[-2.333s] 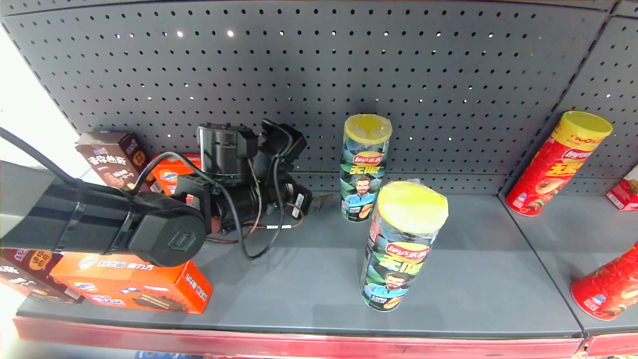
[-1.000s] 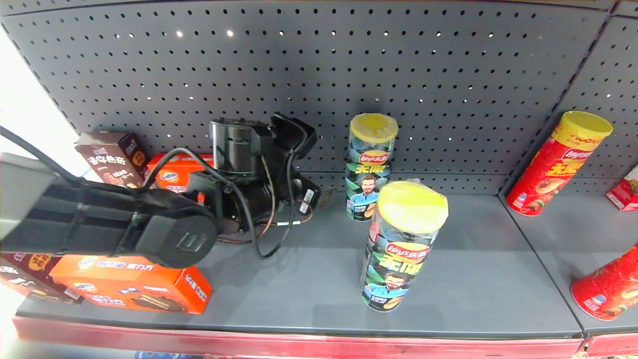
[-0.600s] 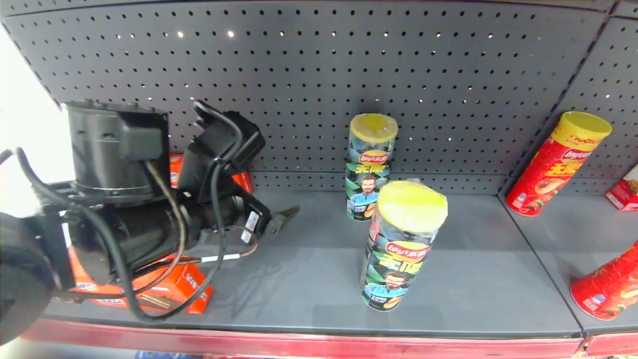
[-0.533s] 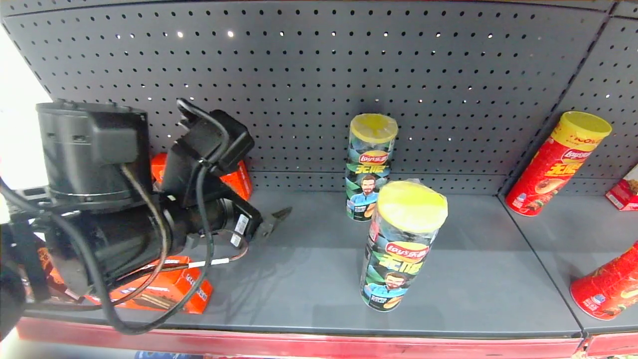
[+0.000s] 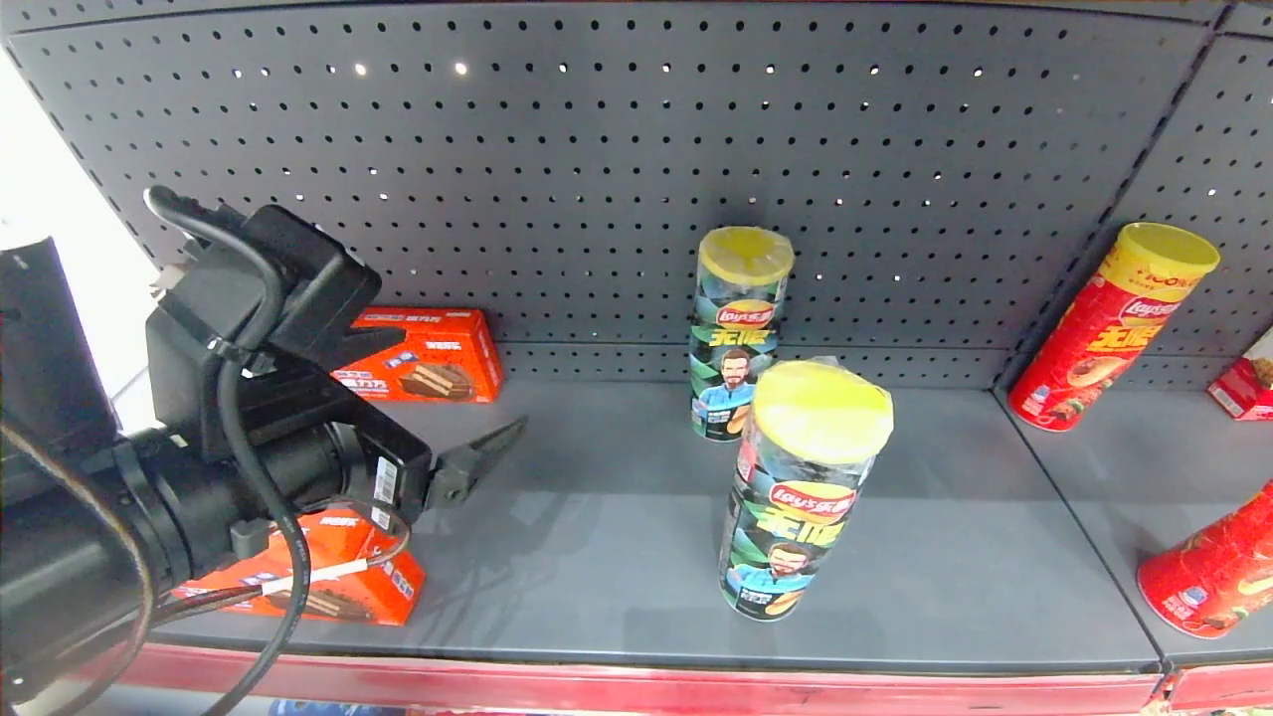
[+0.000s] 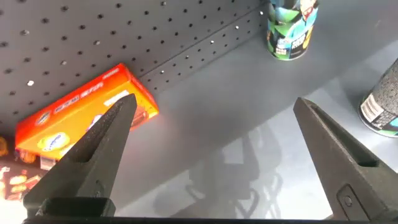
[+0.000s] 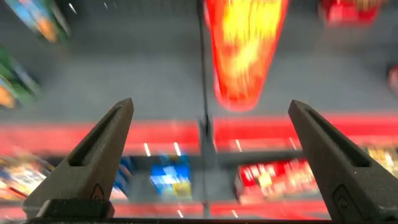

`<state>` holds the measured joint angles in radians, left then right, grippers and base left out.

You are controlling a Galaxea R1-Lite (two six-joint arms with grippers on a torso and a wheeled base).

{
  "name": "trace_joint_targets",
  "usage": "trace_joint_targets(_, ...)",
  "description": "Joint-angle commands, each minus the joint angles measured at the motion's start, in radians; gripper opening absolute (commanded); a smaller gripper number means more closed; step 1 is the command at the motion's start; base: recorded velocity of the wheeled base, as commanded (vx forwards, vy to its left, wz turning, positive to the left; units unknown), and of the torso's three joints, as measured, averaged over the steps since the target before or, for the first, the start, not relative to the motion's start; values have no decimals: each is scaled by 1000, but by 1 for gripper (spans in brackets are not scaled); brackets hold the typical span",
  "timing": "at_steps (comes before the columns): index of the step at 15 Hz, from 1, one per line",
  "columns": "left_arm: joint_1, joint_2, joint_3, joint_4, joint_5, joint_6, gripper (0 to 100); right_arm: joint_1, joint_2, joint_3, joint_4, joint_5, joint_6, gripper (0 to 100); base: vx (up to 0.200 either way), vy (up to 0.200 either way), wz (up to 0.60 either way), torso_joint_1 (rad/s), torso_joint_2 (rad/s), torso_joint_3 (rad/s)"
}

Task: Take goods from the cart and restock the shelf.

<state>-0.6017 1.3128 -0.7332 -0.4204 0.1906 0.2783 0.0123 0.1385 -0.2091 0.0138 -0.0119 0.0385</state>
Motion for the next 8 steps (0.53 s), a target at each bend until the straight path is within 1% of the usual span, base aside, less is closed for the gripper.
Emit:
trace_joint_targets(1, 2, -18, 0, 0, 0, -4, 100, 37, 230, -191, 28, 152, -25, 100, 0, 0, 0, 0, 0, 0)
trace_joint_targets(2, 2, -12, 1, -3, -2, -8, 100, 70, 297, -213, 43, 279, -46, 100, 0, 0, 0, 0, 0, 0)
trace_joint_targets(3, 3, 0, 1, -4, -3, -8, 100, 97, 349, -230, 43, 349, -74, 100, 0, 0, 0, 0, 0, 0)
trace_joint_targets(4, 2, 13, 0, -6, -3, -8, 100, 123, 405, -243, 43, 380, -111, 100, 0, 0, 0, 0, 0, 0)
trace_joint_targets(5, 2, 19, 0, -6, -3, -8, 100, 176, 454, -262, 49, 386, -137, 100, 0, 0, 0, 0, 0, 0)
trace_joint_targets(7, 3, 45, -9, -8, -11, -8, 100, 294, 549, -273, 46, 351, -143, 100, 0, 0, 0, 0, 0, 0)
trace_joint_targets(8, 13, 51, -11, -12, -42, -8, 100, 362, 610, -271, 40, 303, -144, 100, 0, 0, 0, 0, 0, 0)
